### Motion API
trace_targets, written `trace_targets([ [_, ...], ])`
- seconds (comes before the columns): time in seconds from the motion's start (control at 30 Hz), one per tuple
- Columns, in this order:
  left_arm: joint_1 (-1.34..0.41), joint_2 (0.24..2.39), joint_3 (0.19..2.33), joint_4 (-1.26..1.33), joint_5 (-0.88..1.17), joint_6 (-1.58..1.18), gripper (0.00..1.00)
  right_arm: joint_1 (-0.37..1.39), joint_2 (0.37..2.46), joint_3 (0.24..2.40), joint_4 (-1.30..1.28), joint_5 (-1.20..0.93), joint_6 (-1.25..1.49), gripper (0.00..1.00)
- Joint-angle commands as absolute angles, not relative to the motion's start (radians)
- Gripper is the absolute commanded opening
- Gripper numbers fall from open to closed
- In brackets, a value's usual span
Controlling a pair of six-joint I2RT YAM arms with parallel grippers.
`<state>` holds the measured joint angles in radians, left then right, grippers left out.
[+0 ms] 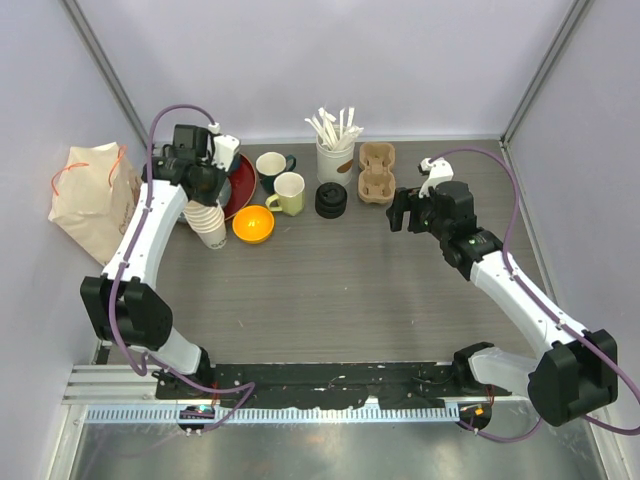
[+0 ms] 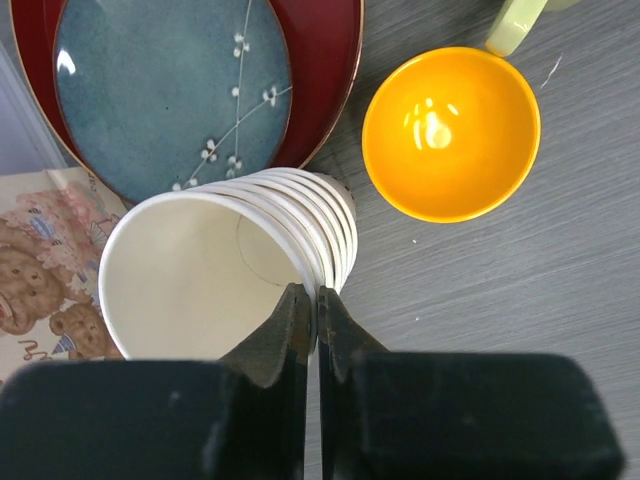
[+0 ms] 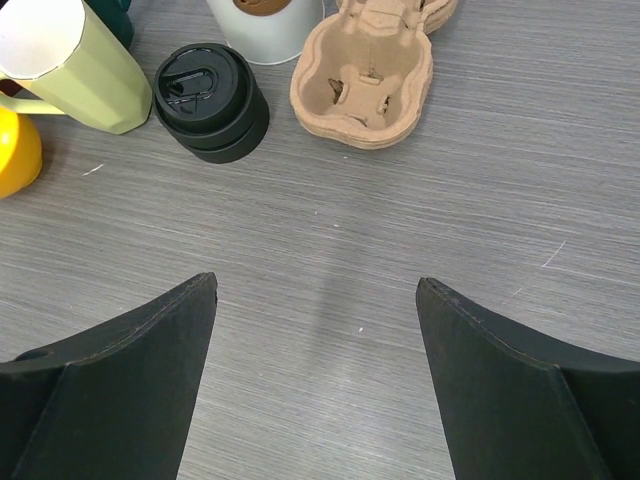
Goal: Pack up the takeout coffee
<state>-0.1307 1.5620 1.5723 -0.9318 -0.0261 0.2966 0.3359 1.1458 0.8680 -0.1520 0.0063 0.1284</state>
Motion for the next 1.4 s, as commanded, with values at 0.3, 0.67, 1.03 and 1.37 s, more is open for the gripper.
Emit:
trace_targets([
  [0.3, -0.129, 1.483, 1.589, -0.911, -0.025, 0.319, 0.00, 0.337, 1.117, 0.905, -0.133, 0.017, 0.110, 0.86],
  [0.67, -0.127, 1.428, 1.669, -0.952, -0.046, 0.368, 0.00, 0.347, 1.118, 0.910, -0.146, 0.012, 0.112, 0.86],
  [1.03, -0.146, 1.310, 1.901, -1.112, 0.021, 0.410, 0.00, 0.353, 1.094, 0.930, -0.152, -0.064, 0.135, 0.86],
  [1.37, -0.495, 1.319, 1.858, -1.138, 0.129, 0.376, 0.00, 0.348, 1.034, 0.930, -0.146, -0.006, 0.225, 0.90],
])
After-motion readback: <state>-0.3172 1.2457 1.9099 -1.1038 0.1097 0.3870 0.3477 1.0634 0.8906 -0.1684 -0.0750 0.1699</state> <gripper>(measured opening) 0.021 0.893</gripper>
